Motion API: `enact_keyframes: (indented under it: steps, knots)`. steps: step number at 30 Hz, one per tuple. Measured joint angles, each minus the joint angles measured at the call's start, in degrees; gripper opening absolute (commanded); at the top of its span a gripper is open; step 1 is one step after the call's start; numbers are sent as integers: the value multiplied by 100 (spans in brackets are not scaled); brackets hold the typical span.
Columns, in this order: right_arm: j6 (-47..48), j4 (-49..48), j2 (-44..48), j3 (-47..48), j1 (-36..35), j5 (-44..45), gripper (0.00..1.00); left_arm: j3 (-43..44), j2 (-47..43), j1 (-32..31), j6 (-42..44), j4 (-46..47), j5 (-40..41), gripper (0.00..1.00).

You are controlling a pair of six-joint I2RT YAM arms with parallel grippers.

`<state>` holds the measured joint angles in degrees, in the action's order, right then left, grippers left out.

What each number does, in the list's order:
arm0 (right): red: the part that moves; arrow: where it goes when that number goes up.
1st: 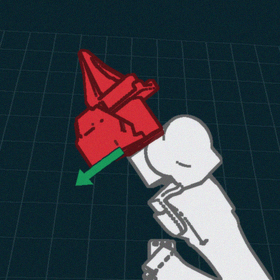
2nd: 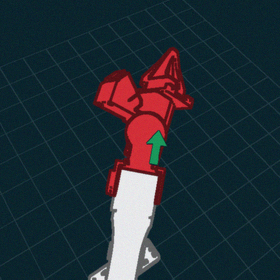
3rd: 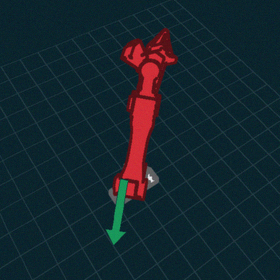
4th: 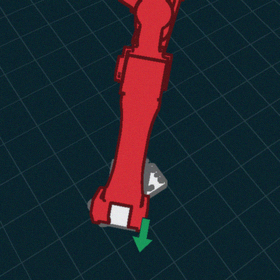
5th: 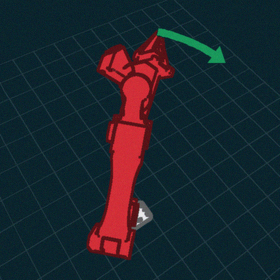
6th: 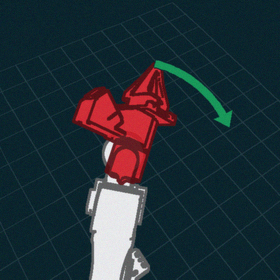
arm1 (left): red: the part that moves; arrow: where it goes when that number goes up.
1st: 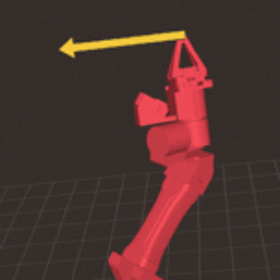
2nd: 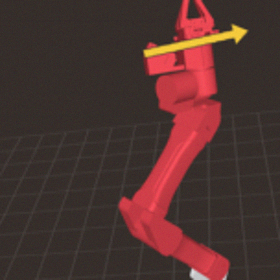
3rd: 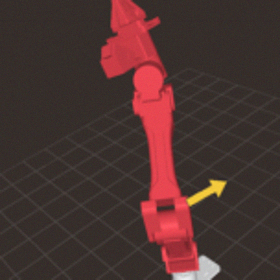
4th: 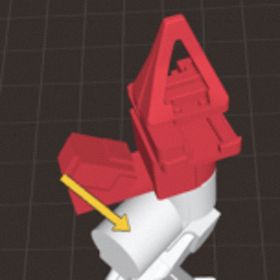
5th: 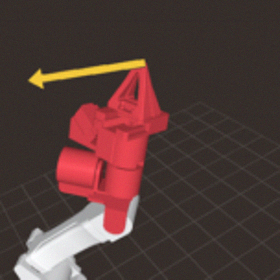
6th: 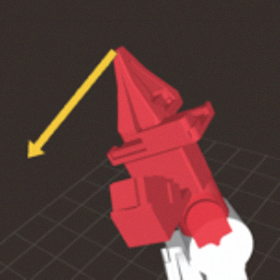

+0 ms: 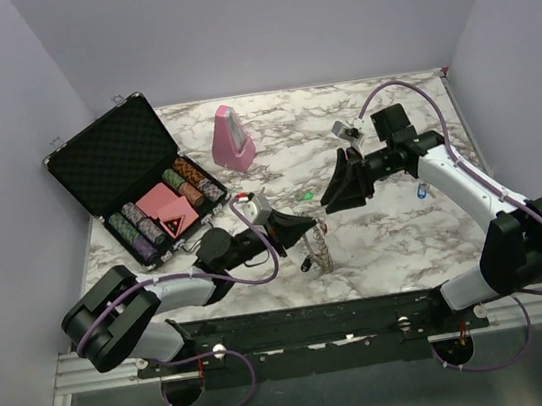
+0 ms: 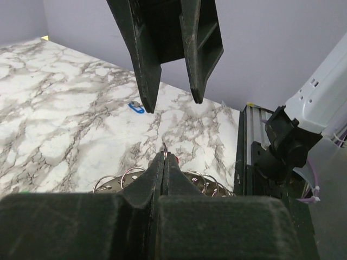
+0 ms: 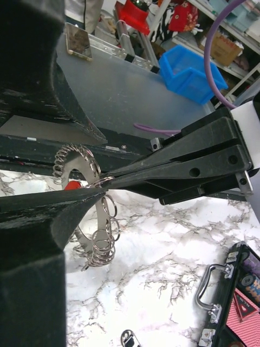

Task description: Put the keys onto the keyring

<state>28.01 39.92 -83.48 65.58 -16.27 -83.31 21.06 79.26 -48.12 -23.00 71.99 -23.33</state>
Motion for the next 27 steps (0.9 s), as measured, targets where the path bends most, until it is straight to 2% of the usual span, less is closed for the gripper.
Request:
enact_keyframes:
  steps: [19,27]
  knots:
    - [-76,-133,-15,-50,-118,37,41,2,-365,0,68,129,195,0]
    - [-74,-133,-17,-55,-166,63,29,2,-442,0,101,136,195,0]
